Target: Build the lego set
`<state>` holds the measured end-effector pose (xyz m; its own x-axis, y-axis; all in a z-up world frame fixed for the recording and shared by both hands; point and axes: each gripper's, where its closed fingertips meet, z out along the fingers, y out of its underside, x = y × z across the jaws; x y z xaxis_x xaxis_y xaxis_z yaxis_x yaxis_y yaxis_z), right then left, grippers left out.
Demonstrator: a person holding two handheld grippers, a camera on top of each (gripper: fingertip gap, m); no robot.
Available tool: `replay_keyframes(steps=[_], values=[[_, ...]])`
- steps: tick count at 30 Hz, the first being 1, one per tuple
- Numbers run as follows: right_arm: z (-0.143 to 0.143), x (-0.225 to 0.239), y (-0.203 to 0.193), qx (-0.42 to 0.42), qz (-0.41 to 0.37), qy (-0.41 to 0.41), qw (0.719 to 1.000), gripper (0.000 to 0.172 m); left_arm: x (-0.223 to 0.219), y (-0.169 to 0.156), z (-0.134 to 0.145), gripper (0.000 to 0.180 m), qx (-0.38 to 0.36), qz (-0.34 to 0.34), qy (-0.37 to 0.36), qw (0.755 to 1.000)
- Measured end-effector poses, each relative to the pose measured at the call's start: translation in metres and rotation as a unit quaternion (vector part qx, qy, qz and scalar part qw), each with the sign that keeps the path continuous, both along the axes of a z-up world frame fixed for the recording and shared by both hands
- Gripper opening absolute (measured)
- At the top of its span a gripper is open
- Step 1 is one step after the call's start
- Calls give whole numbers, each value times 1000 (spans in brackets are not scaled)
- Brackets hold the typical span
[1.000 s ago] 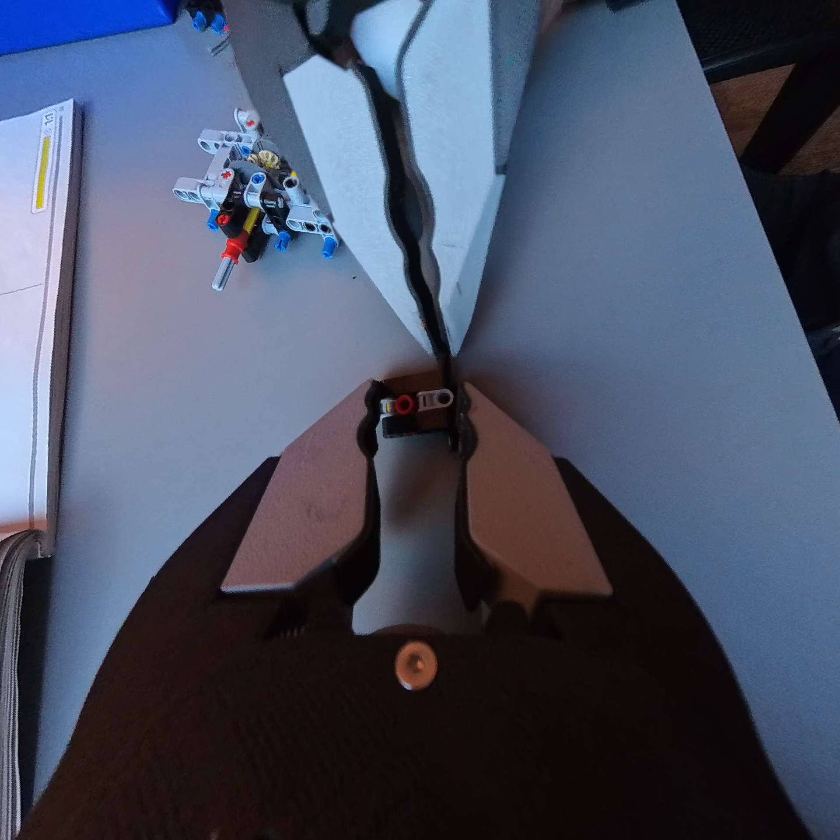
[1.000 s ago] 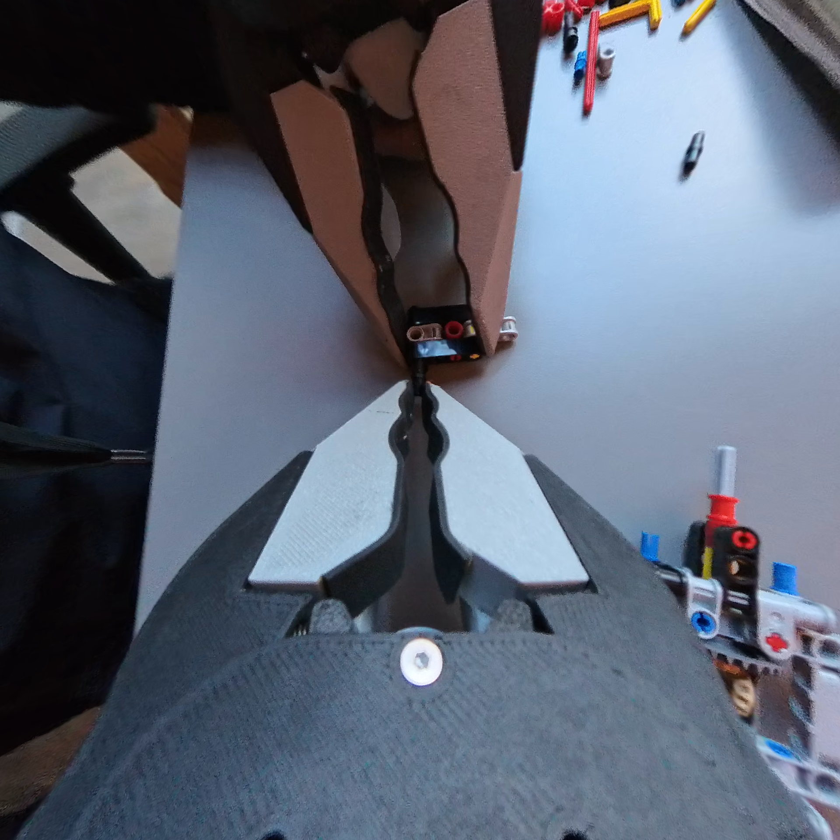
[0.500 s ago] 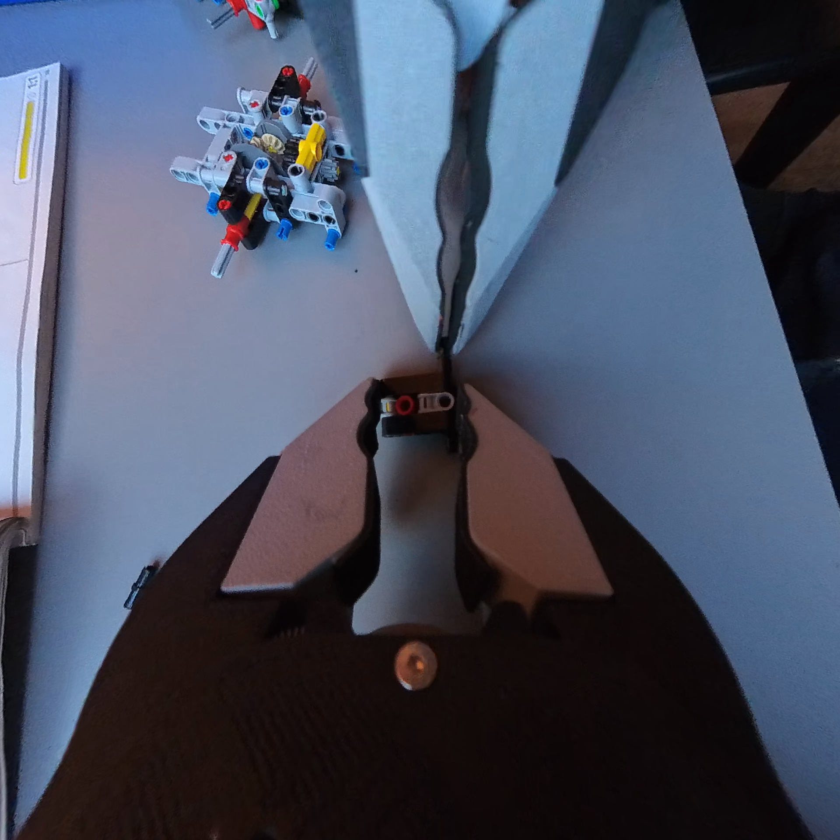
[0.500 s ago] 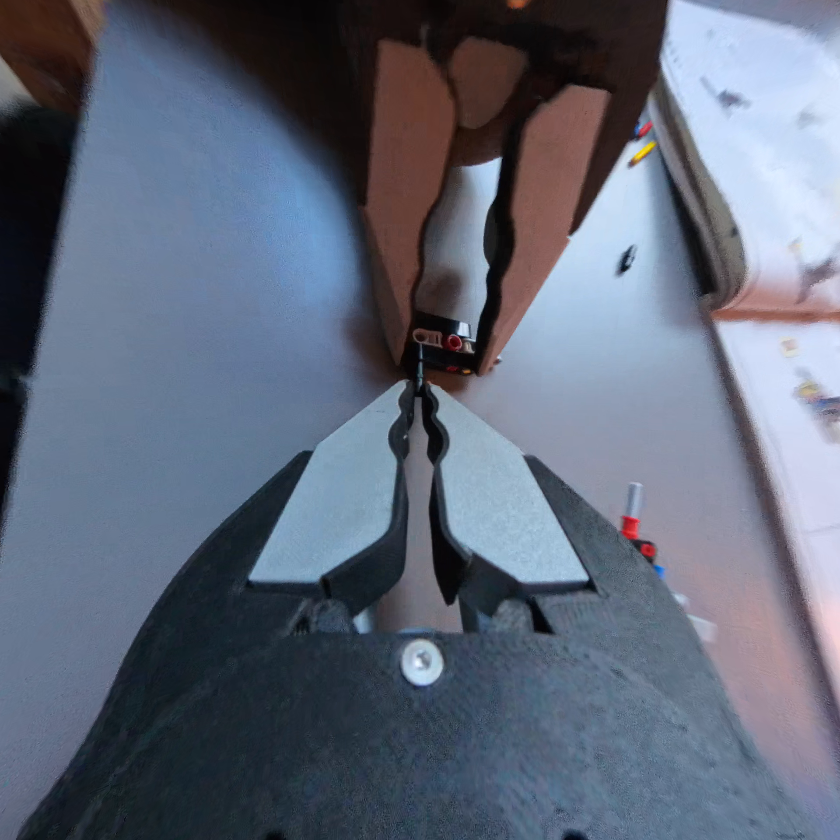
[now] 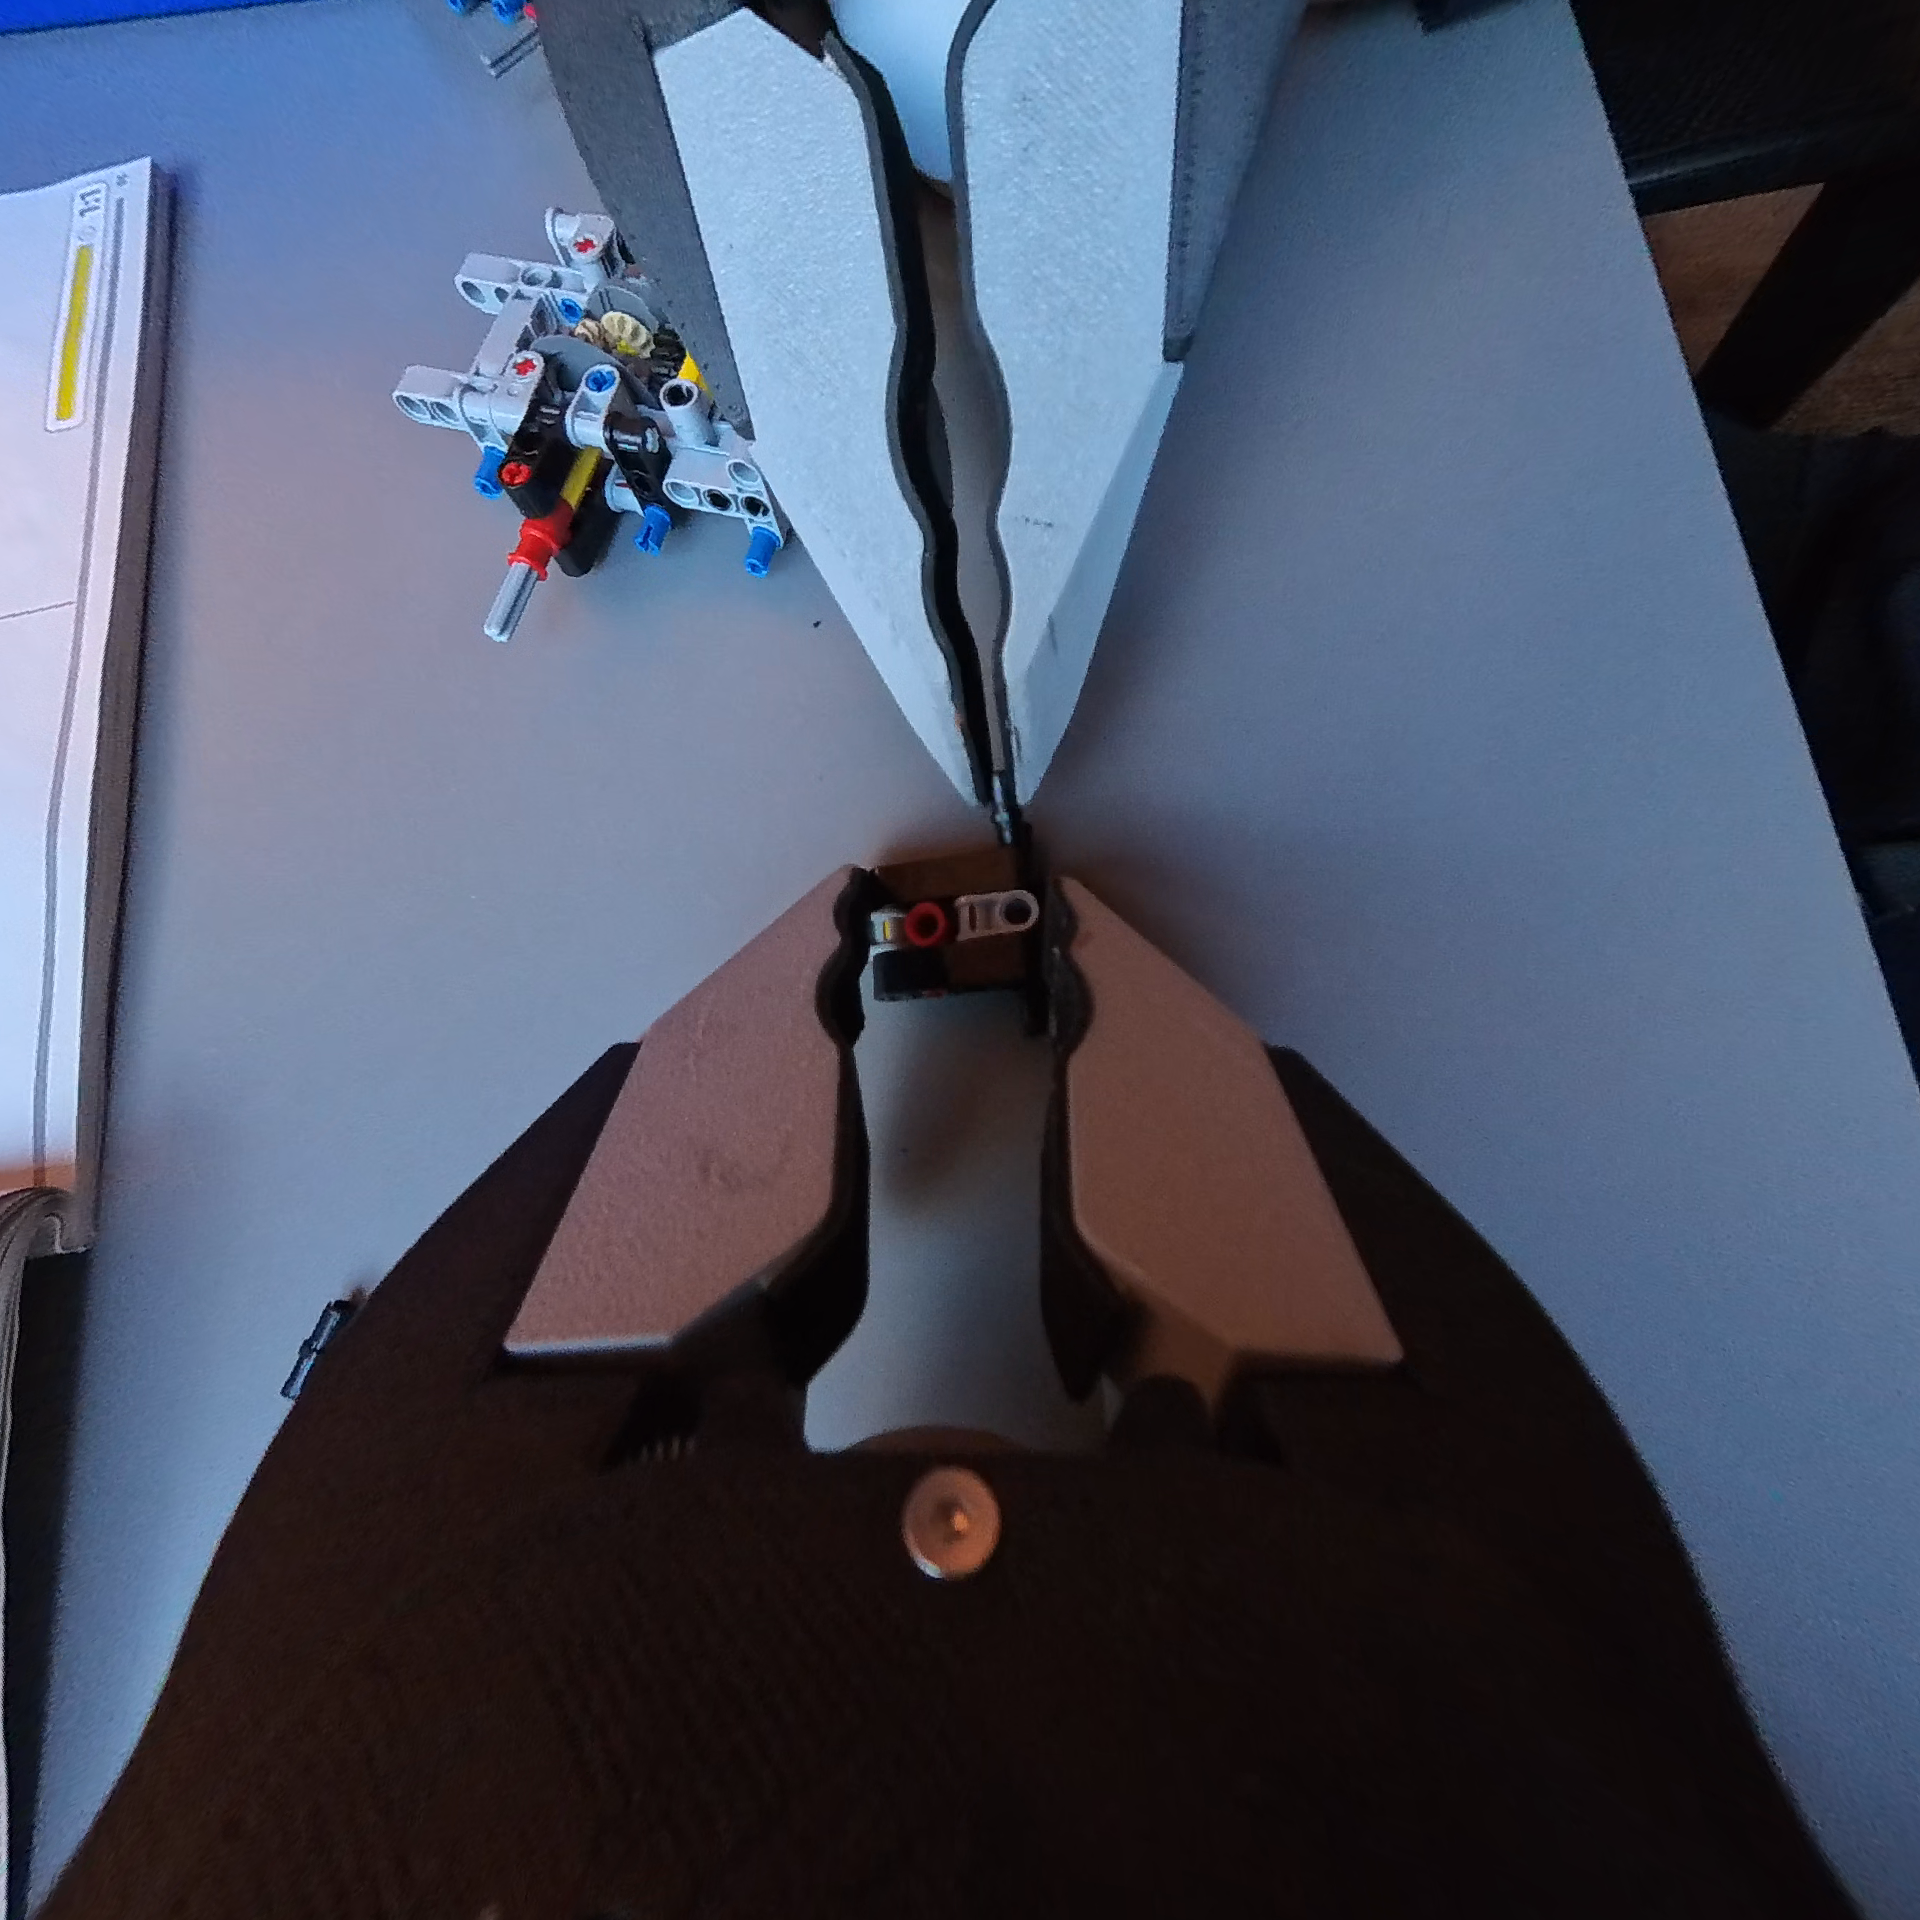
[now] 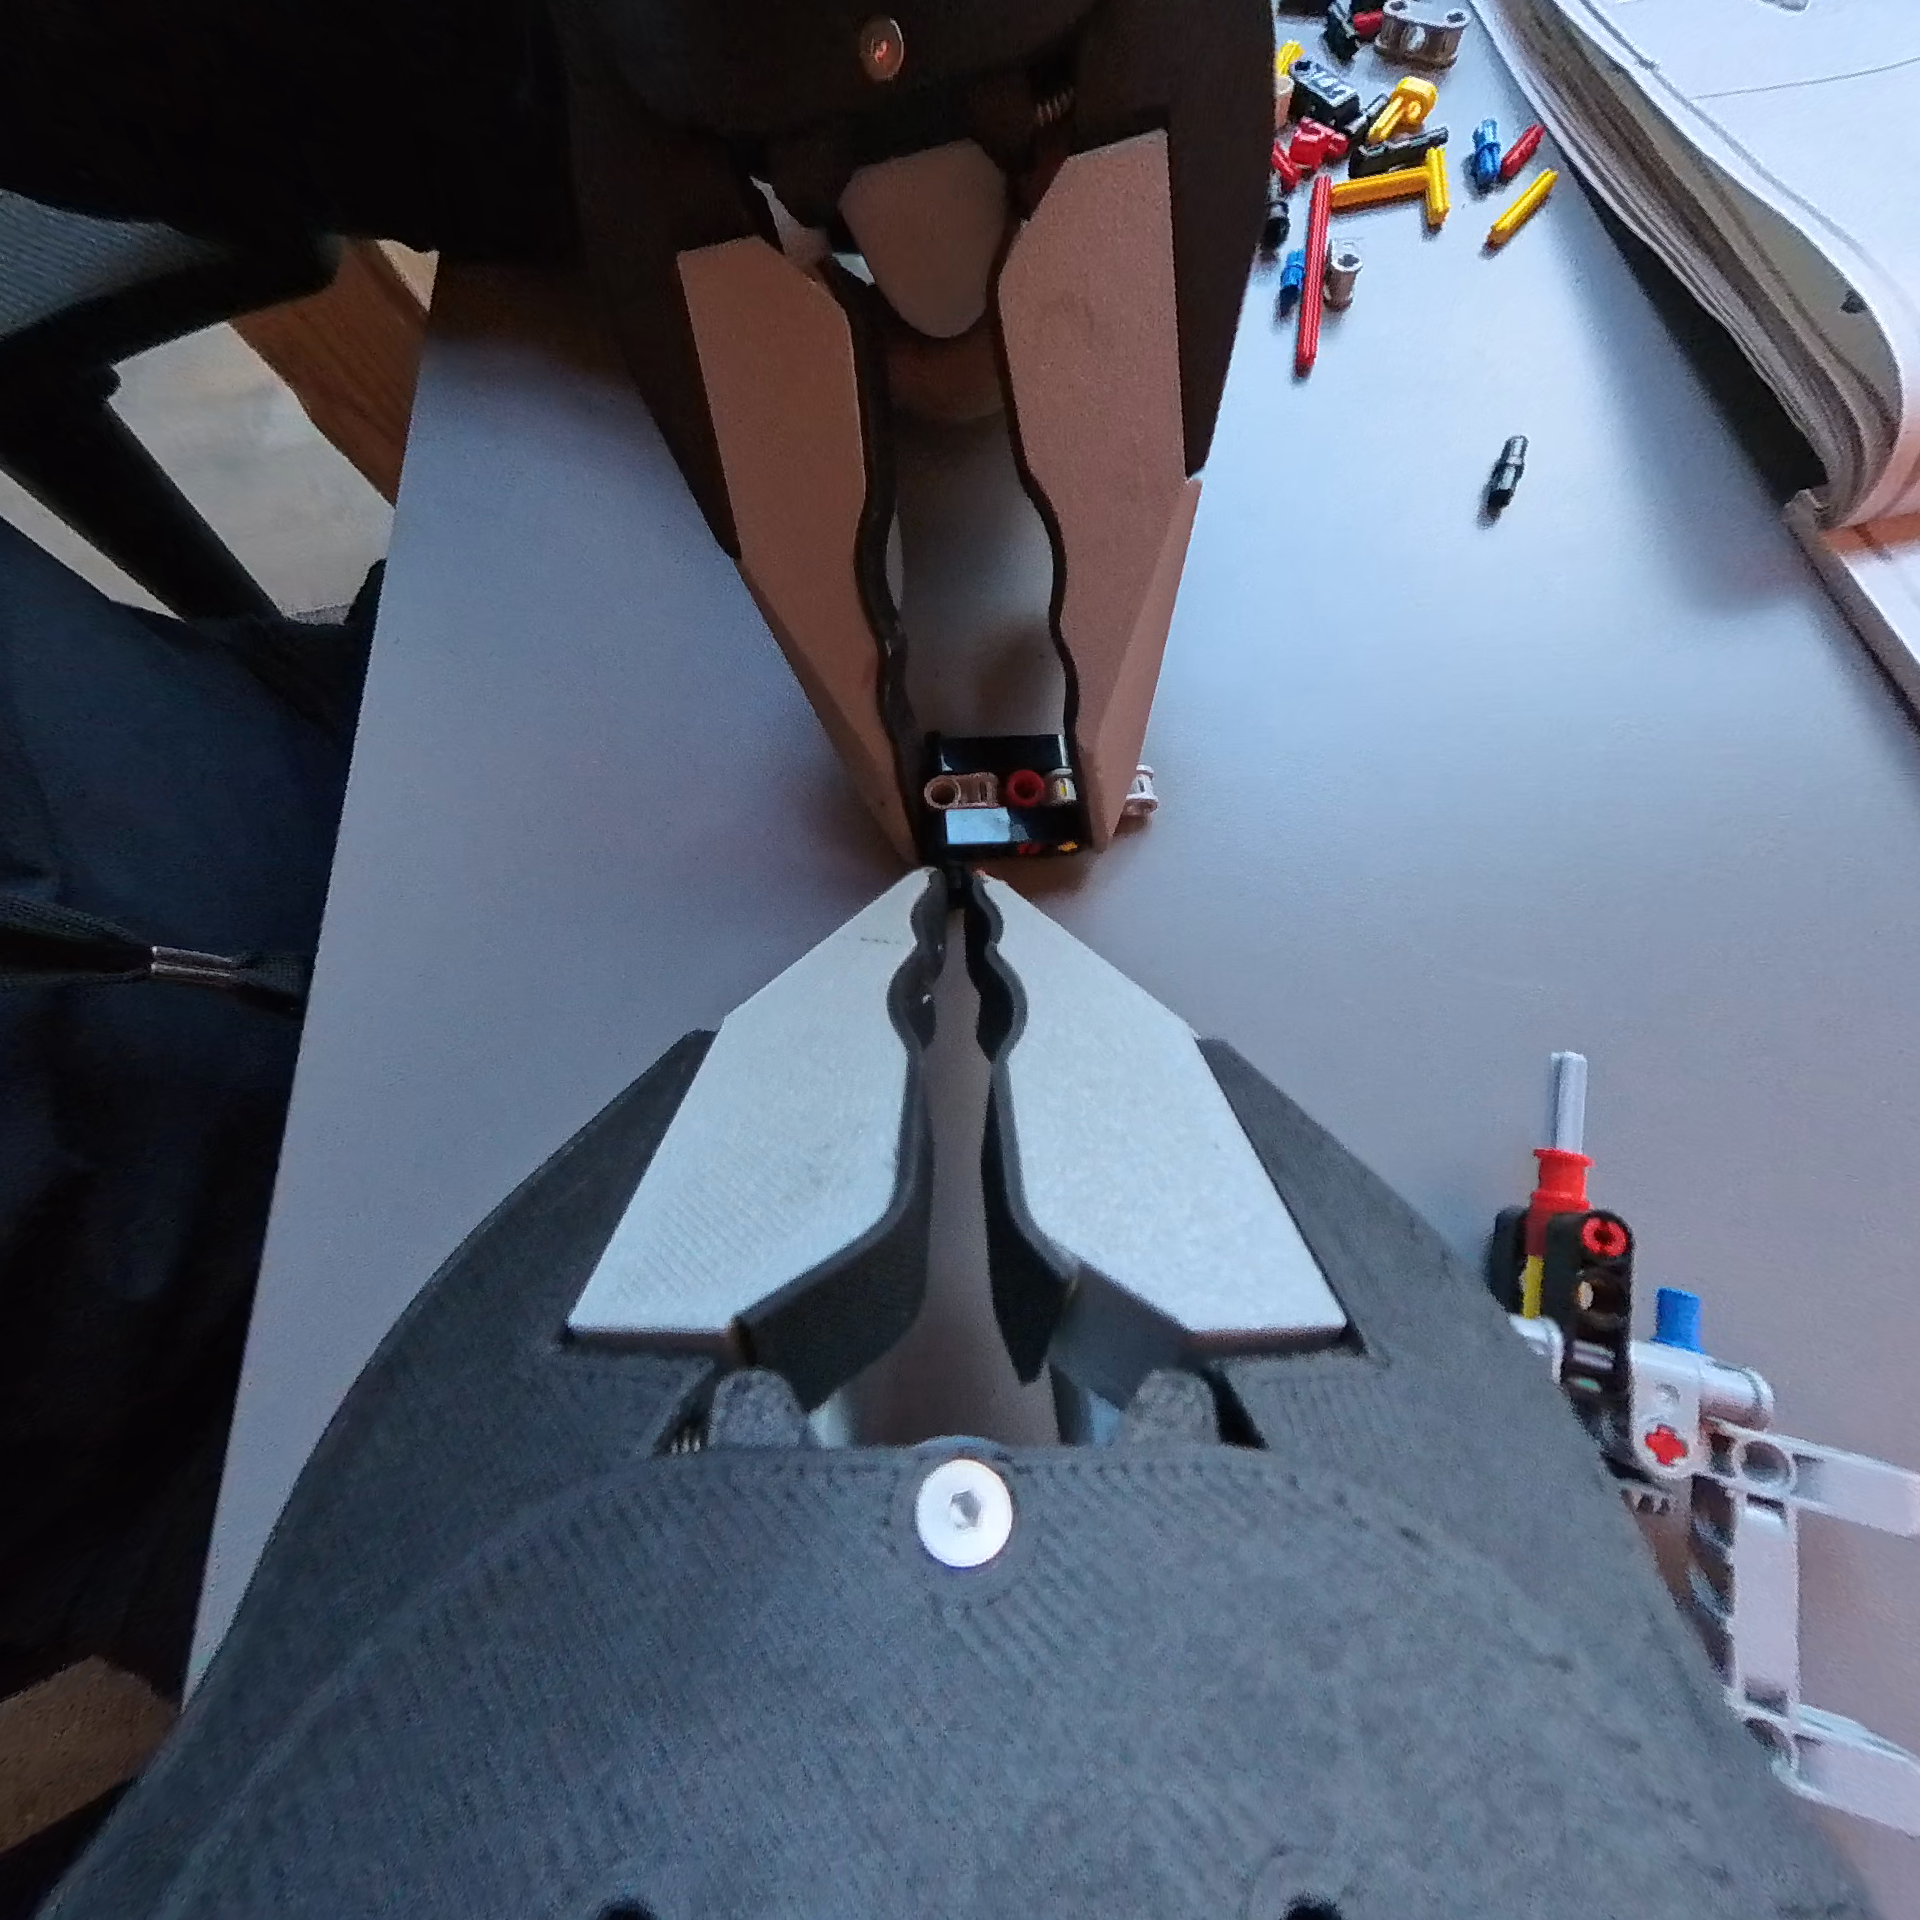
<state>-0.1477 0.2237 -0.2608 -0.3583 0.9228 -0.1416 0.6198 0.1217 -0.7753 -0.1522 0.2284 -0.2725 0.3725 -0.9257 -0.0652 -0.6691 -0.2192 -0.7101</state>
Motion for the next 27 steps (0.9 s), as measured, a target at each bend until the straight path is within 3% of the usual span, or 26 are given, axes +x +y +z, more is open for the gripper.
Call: replay_keyframes(steps=[10, 14, 19, 27], values=[[31, 3, 19, -116, -46, 69, 990, 0, -2, 0, 3, 33, -9, 4, -9, 1000], [36, 2, 22, -153, -54, 77, 984, 0, -2, 6, 20, 32, 18, 18, -33, 999], [38, 0, 19, -167, -53, 80, 981, 0, 0, 15, 41, 17, 85, 31, -57, 994], [37, -2, 14, -151, -42, 81, 984, 0, 7, 13, 39, 2, 131, 11, -22, 991]])
